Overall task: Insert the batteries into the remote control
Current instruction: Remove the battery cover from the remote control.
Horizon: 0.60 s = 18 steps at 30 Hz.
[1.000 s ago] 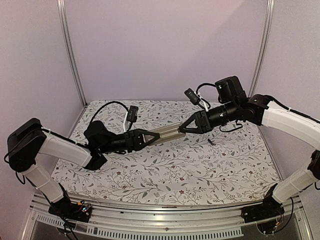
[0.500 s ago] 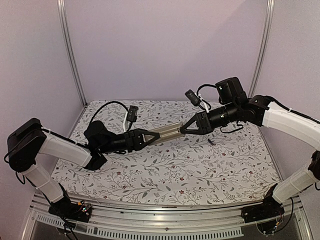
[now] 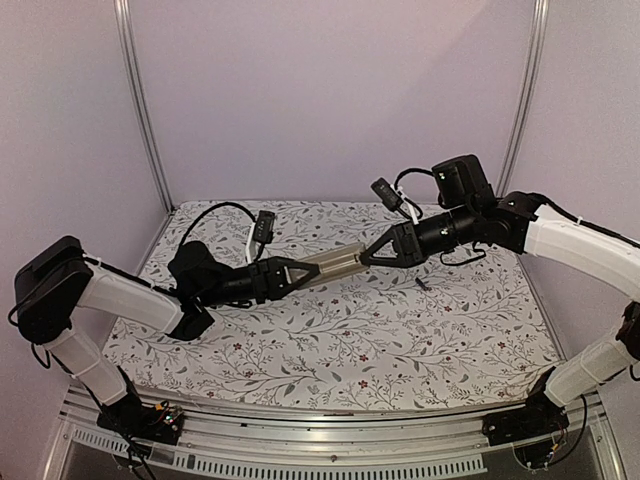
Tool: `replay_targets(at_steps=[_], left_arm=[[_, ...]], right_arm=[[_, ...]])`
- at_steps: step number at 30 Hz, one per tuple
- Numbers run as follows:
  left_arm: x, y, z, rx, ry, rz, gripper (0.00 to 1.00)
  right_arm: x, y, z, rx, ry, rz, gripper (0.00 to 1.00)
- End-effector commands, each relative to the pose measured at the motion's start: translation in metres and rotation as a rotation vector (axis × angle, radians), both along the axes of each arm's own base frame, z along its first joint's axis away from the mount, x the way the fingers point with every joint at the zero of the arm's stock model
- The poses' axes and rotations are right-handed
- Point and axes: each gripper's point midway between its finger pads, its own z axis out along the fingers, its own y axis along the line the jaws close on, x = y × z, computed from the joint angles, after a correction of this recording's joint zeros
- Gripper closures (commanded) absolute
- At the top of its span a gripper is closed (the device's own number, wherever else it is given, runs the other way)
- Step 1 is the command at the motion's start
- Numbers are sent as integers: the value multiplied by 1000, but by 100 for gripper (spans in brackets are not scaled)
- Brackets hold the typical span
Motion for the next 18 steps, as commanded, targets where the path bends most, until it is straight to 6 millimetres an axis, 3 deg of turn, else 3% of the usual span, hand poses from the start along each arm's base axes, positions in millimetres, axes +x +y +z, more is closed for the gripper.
replay_targets(at_steps=[1,18], left_arm=[[-22,-13,22,-46,-87,-90,100],[-26,-17,22,-50,-90,-110,100]], right_arm=[[14,7,-11,-14,-3,-61,80],[9,21,-14,11,-2,-8,77]])
